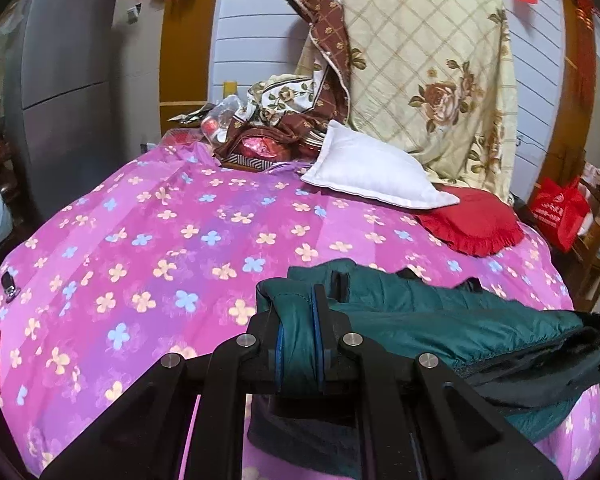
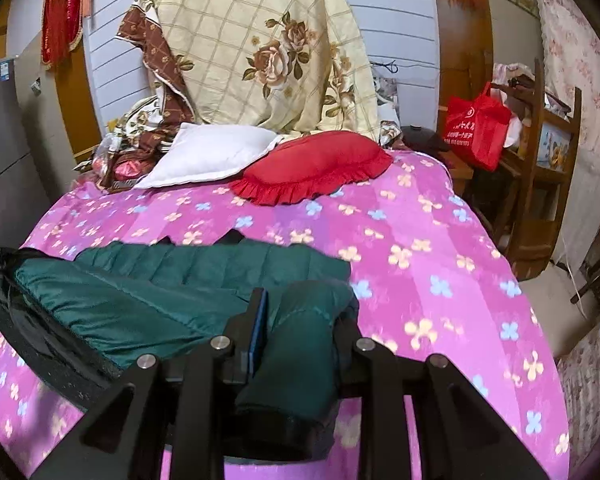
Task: Fold large clothes
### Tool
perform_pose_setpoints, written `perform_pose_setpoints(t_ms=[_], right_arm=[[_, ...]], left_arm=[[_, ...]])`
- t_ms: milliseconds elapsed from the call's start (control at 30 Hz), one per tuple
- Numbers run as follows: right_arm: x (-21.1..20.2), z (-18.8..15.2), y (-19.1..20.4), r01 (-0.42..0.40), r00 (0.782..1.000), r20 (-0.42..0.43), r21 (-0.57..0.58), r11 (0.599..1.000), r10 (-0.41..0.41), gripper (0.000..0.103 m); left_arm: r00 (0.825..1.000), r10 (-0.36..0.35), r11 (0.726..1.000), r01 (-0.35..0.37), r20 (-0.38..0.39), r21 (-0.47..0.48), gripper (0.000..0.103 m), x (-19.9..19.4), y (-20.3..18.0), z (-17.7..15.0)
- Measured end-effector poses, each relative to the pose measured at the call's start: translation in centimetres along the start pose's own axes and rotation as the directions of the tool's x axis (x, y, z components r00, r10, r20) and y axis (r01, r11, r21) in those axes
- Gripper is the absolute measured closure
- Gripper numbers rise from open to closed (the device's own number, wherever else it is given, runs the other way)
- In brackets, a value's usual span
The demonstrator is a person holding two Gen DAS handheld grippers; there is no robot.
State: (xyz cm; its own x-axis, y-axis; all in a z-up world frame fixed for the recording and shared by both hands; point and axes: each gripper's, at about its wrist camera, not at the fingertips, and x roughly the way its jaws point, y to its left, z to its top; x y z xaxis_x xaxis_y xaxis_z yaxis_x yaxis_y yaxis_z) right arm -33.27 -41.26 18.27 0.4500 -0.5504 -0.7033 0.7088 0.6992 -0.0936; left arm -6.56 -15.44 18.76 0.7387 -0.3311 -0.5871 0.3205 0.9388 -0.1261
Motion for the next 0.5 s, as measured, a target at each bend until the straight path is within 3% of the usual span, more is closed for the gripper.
perform_pose_setpoints(t_ms=[267,500], right_arm=[[5.7,2.9,-0.1,0.032,0.999,-0.035,0.016,0.999,-0.032,0.077],[11.4,3.6,-0.1,0.063,0.996,-0.071,0.029,0.998,-0.061,0.077]], left_arm=[[0.997,0.078,0.997,-0.078,-0.015,0.018,0.103,5.1,-1.8,1.6],[0.985,0.158,0.987,-0.157,-0.068,0.016,0.103,11.3,-2.7,1.3]])
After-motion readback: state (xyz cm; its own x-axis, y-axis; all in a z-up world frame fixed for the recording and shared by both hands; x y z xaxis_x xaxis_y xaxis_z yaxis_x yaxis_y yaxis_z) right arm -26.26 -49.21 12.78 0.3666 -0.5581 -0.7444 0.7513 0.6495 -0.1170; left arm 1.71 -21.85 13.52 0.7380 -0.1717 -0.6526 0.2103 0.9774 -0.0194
